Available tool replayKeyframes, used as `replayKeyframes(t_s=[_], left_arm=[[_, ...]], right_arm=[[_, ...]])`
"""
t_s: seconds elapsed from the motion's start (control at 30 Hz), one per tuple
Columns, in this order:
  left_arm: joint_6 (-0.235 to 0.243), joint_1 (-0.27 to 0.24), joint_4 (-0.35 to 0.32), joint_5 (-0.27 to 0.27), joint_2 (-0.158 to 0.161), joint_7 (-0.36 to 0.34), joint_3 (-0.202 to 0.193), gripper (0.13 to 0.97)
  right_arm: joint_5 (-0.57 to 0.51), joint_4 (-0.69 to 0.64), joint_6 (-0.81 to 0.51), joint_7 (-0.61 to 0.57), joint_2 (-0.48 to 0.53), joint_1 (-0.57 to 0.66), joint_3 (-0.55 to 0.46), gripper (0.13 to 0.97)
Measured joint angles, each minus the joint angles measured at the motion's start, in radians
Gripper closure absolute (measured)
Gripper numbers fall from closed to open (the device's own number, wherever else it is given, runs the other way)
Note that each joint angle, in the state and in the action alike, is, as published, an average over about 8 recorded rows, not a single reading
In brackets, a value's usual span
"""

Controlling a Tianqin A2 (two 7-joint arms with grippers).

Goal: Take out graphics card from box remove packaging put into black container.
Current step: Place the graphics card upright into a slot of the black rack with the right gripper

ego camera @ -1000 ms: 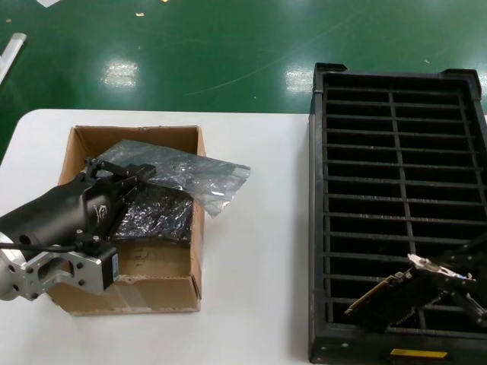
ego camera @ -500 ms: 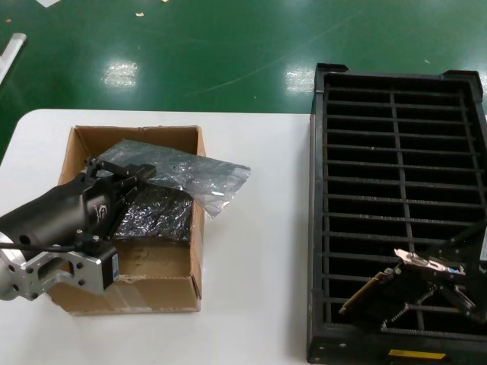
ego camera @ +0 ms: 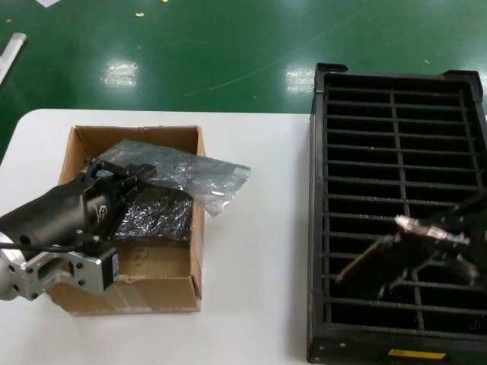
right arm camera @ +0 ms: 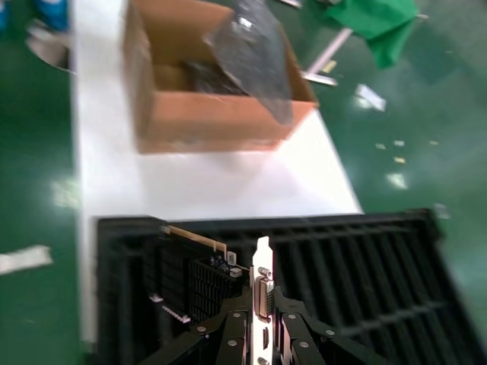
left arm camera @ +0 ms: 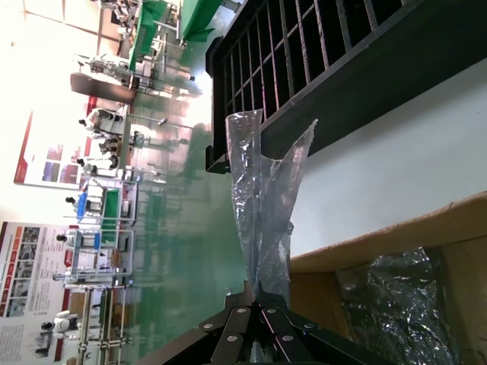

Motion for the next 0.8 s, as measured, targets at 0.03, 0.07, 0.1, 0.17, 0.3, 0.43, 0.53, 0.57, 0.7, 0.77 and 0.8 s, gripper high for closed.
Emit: replayKeyframes(t_s=[0.03,0.07,0.1,0.17,0.3,0.43,0.53,0.57,0.7,0.77,0.8], left_arm=[[0.0,0.0,0.0,0.0,0.0,0.0,0.0,0.959],[0.0,0.0,0.0,0.0,0.0,0.0,0.0,0.959],[0.0,0.0,0.0,0.0,0.0,0.0,0.0,0.959],[0.0,0.0,0.0,0.0,0.0,0.0,0.0,0.959],[0.0,0.0,0.0,0.0,0.0,0.0,0.0,0.959],[0.0,0.0,0.0,0.0,0.0,0.0,0.0,0.959],[0.0,0.0,0.0,0.0,0.0,0.0,0.0,0.959],[0.0,0.0,0.0,0.0,0.0,0.0,0.0,0.959],[0.0,0.0,0.0,0.0,0.0,0.0,0.0,0.959],[0.0,0.0,0.0,0.0,0.0,0.0,0.0,0.959],[0.0,0.0,0.0,0.0,0.0,0.0,0.0,0.959]], right_arm=[[-0.024,0.0,0.012,0.0,-0.002,-0.005,0.004,0.922],[-0.051,0.0,0.024,0.002,-0.006,-0.01,0.01,0.922],[-0.083,0.0,0.037,0.006,-0.011,-0.017,0.015,0.922],[-0.152,0.0,0.063,0.018,-0.027,-0.033,0.029,0.922],[-0.298,-0.001,0.108,0.048,-0.075,-0.07,0.057,0.922],[-0.416,-0.006,0.137,0.055,-0.125,-0.101,0.072,0.922],[-0.469,-0.011,0.151,0.034,-0.15,-0.111,0.068,0.922],[-0.481,-0.011,0.154,0.023,-0.157,-0.112,0.065,0.922],[-0.505,-0.009,0.167,-0.037,-0.177,-0.108,0.04,0.922],[-0.512,-0.007,0.175,-0.072,-0.188,-0.106,0.024,0.922],[-0.516,-0.007,0.181,-0.091,-0.194,-0.105,0.015,0.922]])
